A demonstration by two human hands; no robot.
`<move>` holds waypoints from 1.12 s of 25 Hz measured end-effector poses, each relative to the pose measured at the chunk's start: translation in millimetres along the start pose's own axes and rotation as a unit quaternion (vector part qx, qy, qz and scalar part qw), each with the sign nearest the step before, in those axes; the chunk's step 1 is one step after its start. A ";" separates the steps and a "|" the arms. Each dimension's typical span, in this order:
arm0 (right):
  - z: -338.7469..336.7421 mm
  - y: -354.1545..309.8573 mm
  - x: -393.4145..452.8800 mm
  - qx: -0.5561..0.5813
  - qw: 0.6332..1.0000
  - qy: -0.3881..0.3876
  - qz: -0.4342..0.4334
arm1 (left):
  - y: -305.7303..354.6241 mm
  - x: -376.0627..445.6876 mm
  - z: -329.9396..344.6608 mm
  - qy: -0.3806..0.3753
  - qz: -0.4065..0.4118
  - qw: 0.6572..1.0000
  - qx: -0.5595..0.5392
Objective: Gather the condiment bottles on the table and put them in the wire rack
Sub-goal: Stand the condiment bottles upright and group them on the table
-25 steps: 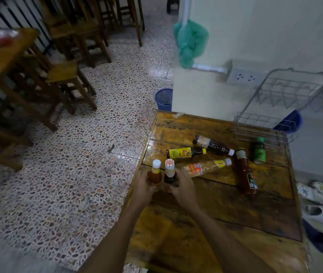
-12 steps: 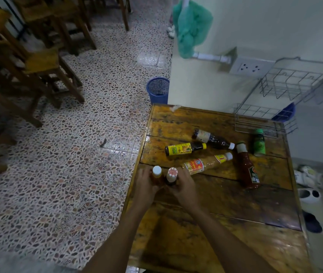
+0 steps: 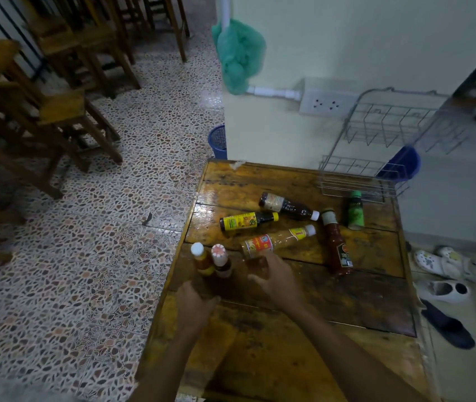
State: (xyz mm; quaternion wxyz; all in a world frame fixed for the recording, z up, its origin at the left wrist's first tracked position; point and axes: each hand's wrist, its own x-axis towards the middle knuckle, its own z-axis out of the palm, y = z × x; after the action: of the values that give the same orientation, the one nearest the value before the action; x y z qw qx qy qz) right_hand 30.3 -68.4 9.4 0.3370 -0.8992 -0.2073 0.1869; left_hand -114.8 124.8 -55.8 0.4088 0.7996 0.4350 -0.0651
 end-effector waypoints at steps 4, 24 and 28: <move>-74.7 57.2 -1.1 -0.075 0.995 0.065 -0.002 | 45.1 -63.2 44.9 -0.037 0.000 0.995 0.097; -126.7 160.6 63.9 -0.121 0.969 -0.017 0.217 | 211.1 9.8 116.2 -0.018 0.191 0.889 0.416; -120.0 153.2 33.4 -0.073 0.975 -0.016 0.211 | 191.8 -23.7 127.0 -0.034 0.161 0.911 0.378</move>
State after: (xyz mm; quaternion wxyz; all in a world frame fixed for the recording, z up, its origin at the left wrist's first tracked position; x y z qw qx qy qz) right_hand 153.4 -220.4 -17.5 0.2195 -0.9418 -0.0314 0.2527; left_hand 46.3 -35.8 -13.9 0.0951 0.9510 0.2287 -0.1852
